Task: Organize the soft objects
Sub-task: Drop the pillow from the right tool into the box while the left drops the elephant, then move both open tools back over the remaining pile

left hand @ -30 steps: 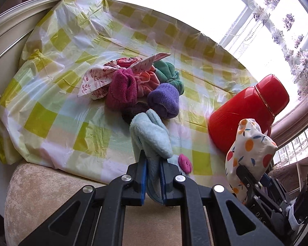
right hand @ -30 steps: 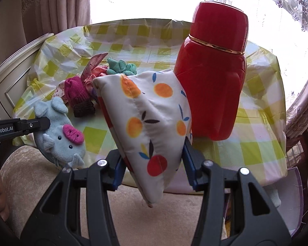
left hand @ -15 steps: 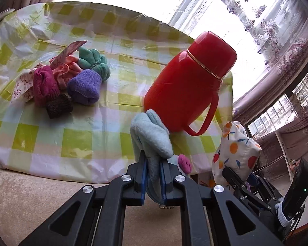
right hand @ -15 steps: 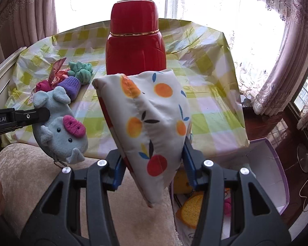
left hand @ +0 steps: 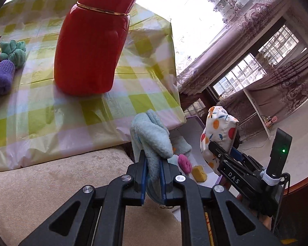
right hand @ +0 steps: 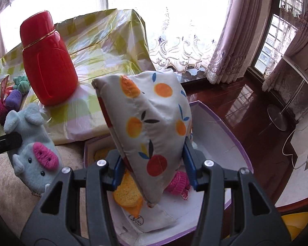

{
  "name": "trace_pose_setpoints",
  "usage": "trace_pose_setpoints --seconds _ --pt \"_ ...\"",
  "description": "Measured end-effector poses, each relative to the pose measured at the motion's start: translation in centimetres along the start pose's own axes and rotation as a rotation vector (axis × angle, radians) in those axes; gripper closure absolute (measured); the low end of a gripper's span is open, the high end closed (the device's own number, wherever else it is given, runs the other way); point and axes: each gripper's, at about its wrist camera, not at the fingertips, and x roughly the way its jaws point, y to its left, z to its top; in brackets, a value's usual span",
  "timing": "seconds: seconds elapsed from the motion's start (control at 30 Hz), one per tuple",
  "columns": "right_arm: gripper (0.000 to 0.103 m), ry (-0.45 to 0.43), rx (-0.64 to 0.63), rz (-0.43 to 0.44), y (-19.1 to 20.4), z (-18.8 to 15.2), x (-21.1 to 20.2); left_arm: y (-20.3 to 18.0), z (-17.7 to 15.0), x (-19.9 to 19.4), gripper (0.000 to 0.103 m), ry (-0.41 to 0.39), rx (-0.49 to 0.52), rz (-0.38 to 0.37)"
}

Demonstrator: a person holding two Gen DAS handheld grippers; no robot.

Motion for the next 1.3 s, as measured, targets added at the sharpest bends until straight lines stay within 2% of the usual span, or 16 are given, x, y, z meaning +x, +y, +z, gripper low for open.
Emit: trace_pose_setpoints --seconds 0.13,0.37,0.4,0.47,0.5,0.53,0.63,0.73,0.77,0.87,0.97,1.0,1.07,1.13,1.2,1.3 --pt "0.049 0.012 0.041 -0.033 -2.0 -0.1 0.2 -1.6 -0.5 1.3 0.092 0.037 0.040 -0.019" --pt "0.048 0.024 0.066 -0.048 -3.0 -0.2 0.7 -4.1 0.9 3.0 0.091 0.020 0.103 -0.039" --pt "0.047 0.024 0.068 -0.048 -2.9 -0.2 0.7 -4.3 1.2 3.5 0.084 0.026 0.107 -0.048" --pt "0.043 0.034 0.074 -0.053 -2.8 -0.1 1.1 -4.4 1.7 4.5 0.062 0.051 0.098 -0.052" --pt "0.043 0.040 0.074 -0.054 -2.7 -0.1 1.3 -4.4 1.8 4.9 0.044 0.058 0.090 -0.045" --pt "0.041 0.047 0.072 -0.053 -2.6 -0.1 1.5 -4.2 1.8 5.0 0.037 0.064 0.080 -0.040" --pt "0.025 0.041 0.057 -0.051 -2.0 -0.1 1.4 -3.3 1.8 5.0 0.037 0.067 0.057 -0.027" --pt "0.022 0.015 0.033 -0.054 -1.3 0.0 0.9 -2.8 1.7 3.9 0.037 0.022 0.080 0.041" --pt "0.018 0.008 0.021 -0.057 -0.8 0.1 0.8 -2.7 1.6 3.2 0.036 -0.004 0.093 0.088" --pt "0.016 -0.028 -0.053 -0.055 1.2 0.3 0.1 -2.3 1.5 1.2 0.027 -0.100 0.143 0.293" --pt "0.011 -0.077 -0.135 -0.073 3.9 0.3 -1.0 -1.5 1.2 -1.6 0.023 -0.229 0.234 0.363" --pt "0.011 -0.095 -0.157 -0.071 4.8 0.4 -1.4 -1.2 1.0 -2.6 0.017 -0.267 0.255 0.388" --pt "0.011 -0.122 -0.187 -0.048 6.5 0.5 -2.2 -0.1 0.8 -4.4 0.016 -0.325 0.268 0.415" --pt "0.010 -0.136 -0.211 -0.015 8.2 0.7 -3.0 1.3 0.7 -5.7 0.016 -0.347 0.272 0.457" --pt "0.010 -0.147 -0.237 0.016 9.9 0.8 -3.4 2.9 0.7 -6.6 0.016 -0.340 0.268 0.541" --pt "0.010 -0.169 -0.271 0.070 12.5 0.9 -3.9 6.1 0.4 -8.2 0.016 -0.365 0.207 0.624"
